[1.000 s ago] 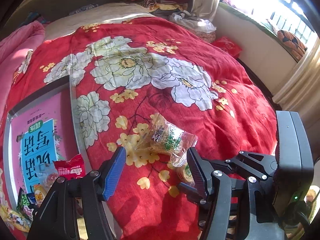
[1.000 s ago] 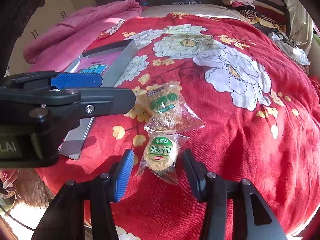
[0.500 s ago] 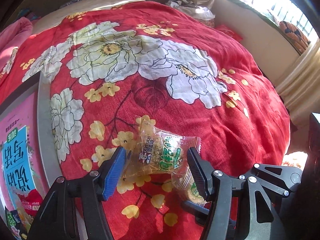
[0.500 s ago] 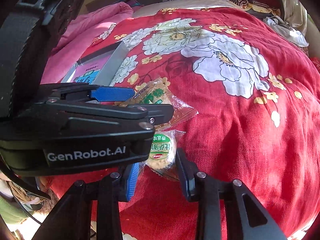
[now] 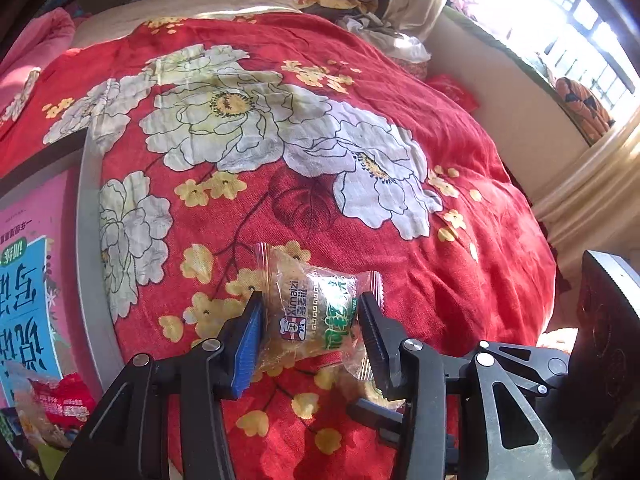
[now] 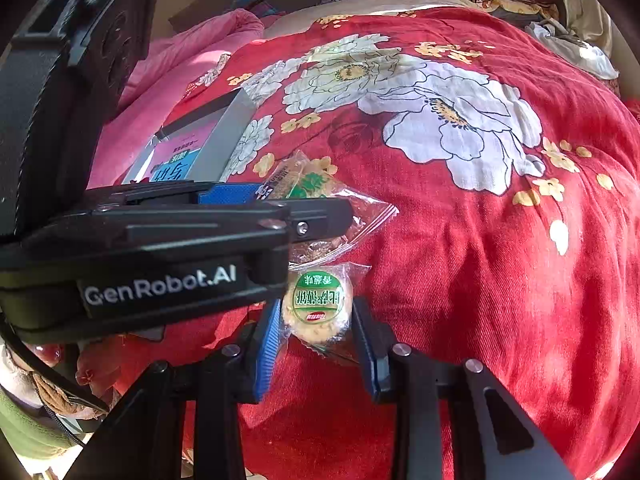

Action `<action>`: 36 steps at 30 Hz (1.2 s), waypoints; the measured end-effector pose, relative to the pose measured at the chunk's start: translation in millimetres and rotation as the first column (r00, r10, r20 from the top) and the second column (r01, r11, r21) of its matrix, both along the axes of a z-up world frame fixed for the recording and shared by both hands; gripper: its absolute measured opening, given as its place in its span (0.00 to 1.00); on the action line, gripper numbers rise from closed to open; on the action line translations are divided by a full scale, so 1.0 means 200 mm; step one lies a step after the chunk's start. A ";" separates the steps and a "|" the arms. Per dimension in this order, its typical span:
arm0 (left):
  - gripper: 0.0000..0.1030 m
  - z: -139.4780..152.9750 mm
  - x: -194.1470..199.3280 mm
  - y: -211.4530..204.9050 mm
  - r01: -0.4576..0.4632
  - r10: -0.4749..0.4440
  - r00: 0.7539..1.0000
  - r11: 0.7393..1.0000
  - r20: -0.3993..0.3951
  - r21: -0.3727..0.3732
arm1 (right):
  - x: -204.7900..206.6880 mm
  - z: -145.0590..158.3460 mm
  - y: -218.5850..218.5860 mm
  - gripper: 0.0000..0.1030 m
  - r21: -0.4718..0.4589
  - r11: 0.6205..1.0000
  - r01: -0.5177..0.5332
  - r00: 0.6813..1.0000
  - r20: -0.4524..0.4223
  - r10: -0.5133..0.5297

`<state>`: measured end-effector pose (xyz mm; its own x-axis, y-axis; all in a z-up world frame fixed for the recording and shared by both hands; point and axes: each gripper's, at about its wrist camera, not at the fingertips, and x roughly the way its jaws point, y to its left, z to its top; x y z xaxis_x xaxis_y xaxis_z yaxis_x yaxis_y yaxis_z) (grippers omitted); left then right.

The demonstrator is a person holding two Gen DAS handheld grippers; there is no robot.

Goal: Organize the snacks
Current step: 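Carry both packets over the tray and lower them in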

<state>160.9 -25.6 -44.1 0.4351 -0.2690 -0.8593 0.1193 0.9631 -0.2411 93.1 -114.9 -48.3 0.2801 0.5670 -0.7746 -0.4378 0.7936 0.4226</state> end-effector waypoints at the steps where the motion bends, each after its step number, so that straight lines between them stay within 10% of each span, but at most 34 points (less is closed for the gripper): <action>1: 0.46 0.03 -0.01 0.02 -0.006 0.006 1.000 1.000 0.011 -0.015 | 0.00 0.01 -0.01 0.34 0.011 1.000 0.002 1.000 0.001 -0.002; 19: 0.46 0.53 -0.45 0.58 -0.196 0.198 0.952 0.980 0.232 -0.030 | -0.14 0.31 0.05 0.35 0.194 0.977 -0.084 0.980 0.195 0.045; 36: 0.46 0.45 -0.81 0.99 -0.361 0.353 0.910 0.933 0.218 -0.005 | -0.32 0.43 0.43 0.34 0.198 0.949 -0.247 0.944 0.270 0.190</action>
